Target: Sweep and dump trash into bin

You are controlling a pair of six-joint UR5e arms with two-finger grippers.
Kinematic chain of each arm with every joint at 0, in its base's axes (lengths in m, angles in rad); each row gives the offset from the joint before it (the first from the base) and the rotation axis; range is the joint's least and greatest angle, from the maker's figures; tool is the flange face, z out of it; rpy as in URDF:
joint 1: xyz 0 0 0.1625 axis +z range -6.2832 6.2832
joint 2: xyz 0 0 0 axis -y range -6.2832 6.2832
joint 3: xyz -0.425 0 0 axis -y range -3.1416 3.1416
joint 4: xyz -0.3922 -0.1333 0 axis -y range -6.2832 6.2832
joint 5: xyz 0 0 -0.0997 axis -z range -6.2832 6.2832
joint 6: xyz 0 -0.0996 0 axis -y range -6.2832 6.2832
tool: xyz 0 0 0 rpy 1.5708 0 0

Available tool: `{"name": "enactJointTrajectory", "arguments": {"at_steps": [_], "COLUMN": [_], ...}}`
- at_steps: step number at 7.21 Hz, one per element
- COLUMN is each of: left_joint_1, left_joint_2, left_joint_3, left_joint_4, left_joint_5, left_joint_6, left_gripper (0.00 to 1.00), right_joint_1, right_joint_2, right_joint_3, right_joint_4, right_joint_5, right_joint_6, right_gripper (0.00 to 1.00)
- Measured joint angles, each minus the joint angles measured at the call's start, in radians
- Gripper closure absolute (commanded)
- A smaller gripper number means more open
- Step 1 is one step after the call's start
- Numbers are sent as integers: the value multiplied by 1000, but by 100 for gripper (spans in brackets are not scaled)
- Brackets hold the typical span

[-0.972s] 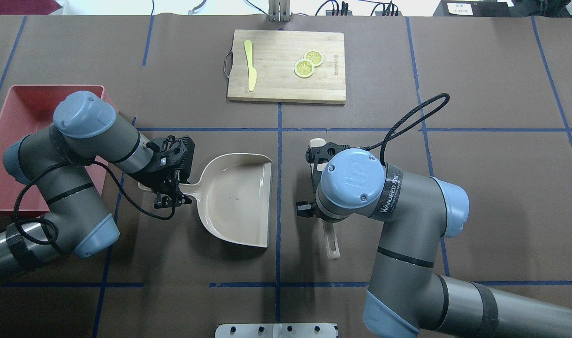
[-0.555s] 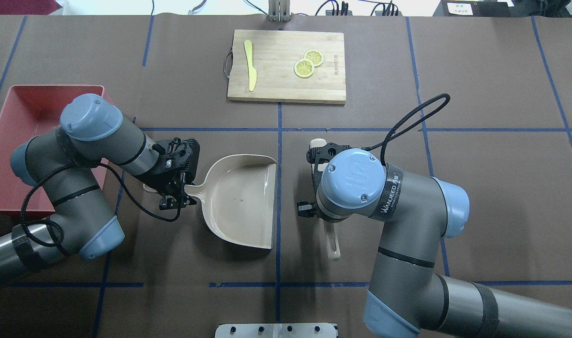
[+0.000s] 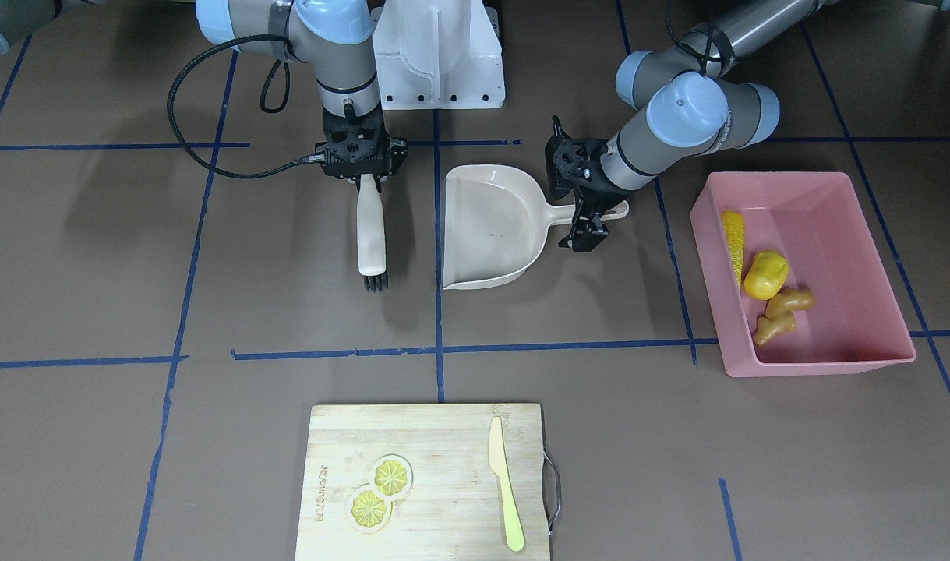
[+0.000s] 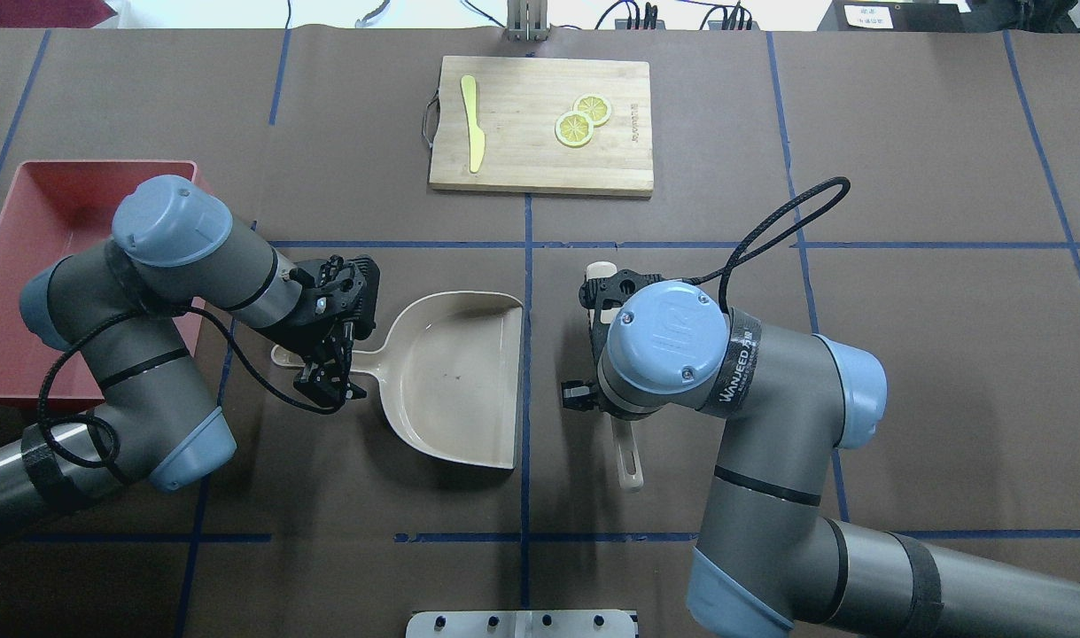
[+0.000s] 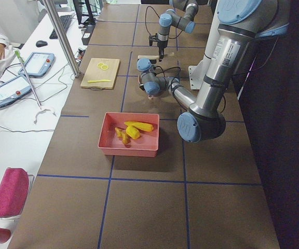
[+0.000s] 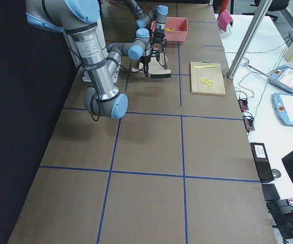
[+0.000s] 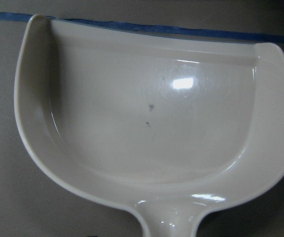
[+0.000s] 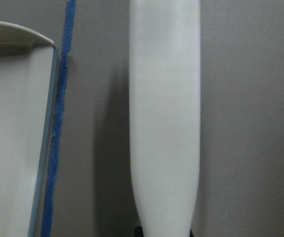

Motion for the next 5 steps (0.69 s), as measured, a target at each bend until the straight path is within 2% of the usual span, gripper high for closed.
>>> {"name": "enactJointTrajectory", "arguments": {"at_steps": [3, 5], "left_joint_1": [-78, -179], "left_joint_2": [11, 22], "left_joint_3": [-75, -92], "left_joint_4": [14, 18], "left_joint_5": [-4, 1], "left_joint_6": [-77, -185], "left_gripper": [0, 0], "right_joint_1": [0, 0], "right_joint_2": [-11, -17], "right_joint_3": [0, 0], "right_joint_4": [0, 0], "right_joint_5": [0, 0], "right_joint_6": [0, 0], "right_gripper": [100, 100]}}
